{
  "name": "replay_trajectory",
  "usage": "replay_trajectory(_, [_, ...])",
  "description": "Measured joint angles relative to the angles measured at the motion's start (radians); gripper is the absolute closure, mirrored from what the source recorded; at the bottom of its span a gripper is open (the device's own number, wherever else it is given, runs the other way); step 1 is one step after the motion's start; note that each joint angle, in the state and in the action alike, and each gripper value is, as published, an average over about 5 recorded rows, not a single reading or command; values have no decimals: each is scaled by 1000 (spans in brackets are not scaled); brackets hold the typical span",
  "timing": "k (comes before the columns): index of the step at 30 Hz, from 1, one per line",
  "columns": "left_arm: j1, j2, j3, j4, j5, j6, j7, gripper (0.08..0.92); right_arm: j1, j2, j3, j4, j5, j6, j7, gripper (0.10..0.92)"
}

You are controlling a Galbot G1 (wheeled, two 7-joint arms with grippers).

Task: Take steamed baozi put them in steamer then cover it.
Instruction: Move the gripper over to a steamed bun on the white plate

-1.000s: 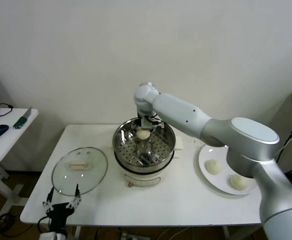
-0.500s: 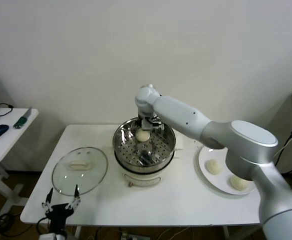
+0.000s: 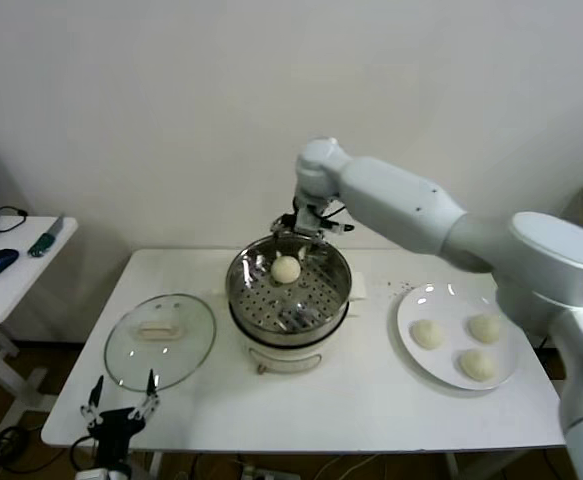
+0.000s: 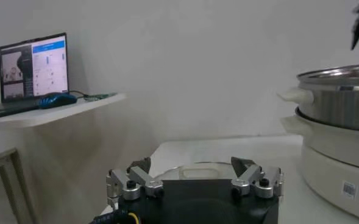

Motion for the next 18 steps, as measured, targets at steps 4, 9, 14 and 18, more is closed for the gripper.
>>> replay_trajectory(4, [-4, 12, 10, -5, 3, 7, 6, 177, 35, -115, -71, 51, 161, -131, 0, 203])
replay_trajectory(9, [-20, 29, 18, -6, 11, 19, 16, 177, 50, -257, -137, 105, 305, -293, -11, 203])
replay_trajectory(14, [-28, 48, 17, -8, 11, 24, 25, 177, 20, -374, -162, 125, 369, -401, -15, 203])
replay_trajectory(18, [-29, 58, 13, -11, 11, 27, 28, 177, -47, -432, -135, 121, 373, -456, -17, 203])
